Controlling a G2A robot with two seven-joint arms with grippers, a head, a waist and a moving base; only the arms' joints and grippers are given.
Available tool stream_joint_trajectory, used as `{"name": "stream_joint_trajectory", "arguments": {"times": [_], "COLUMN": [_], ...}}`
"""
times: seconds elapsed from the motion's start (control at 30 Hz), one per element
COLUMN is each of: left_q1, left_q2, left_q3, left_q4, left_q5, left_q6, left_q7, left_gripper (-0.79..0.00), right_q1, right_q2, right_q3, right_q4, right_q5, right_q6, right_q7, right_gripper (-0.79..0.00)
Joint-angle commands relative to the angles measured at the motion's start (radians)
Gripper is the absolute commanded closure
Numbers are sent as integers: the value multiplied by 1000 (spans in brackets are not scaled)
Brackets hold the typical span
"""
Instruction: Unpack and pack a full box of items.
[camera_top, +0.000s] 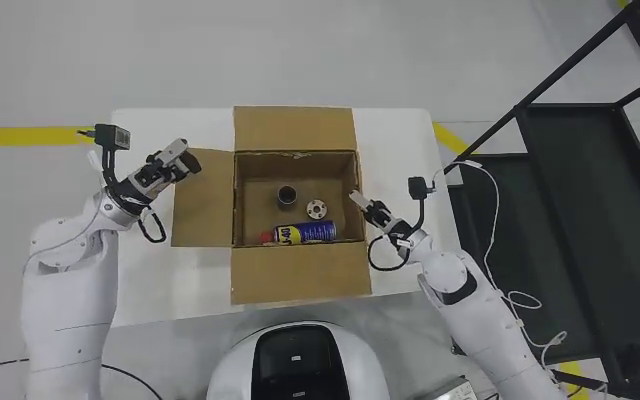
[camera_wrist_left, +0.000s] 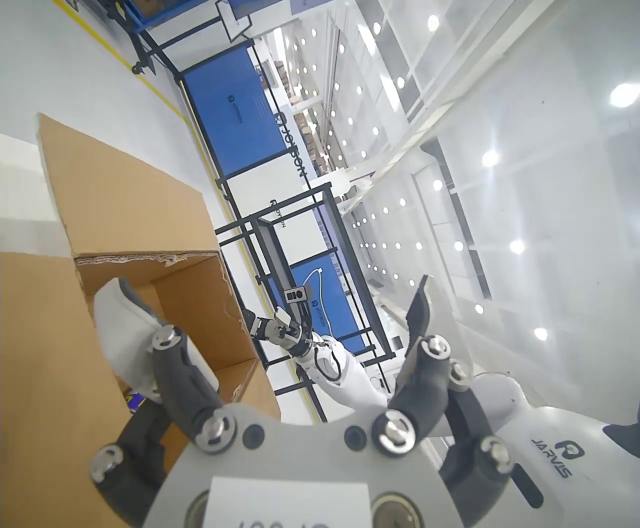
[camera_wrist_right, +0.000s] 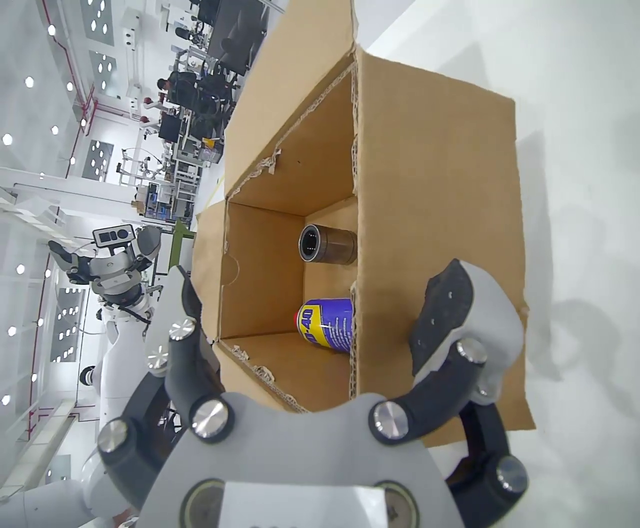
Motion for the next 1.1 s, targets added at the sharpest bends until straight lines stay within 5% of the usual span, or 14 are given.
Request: {"name": "stream_joint_trajectory", "arguments": {"times": [0.0, 0.43, 0.63, 1.07], "left_q1": [7, 7, -30, -102], "left_q2": [5, 24, 41, 84], "left_q3": [-14, -57, -103, -162], "left_q4": [3, 101, 183, 300], "left_q5": [-5, -171, -228, -159], "left_q6": [4, 38, 42, 19], "left_q7": [-4, -78, -171, -255], "left_gripper": [-785, -785, -785, -785], "right_q1": [6, -11, 65, 253], "right_q2": [-2, 7, -1, -48], "right_q3": [-2, 22, -85, -302], "right_q4": [1, -216, -279, -173], "right_q5": [-1, -307, -463, -677], "right_q6": [-1, -8, 62, 298], "right_q7": [-2, -49, 71, 178], "right_gripper": [-785, -785, -785, -785]}}
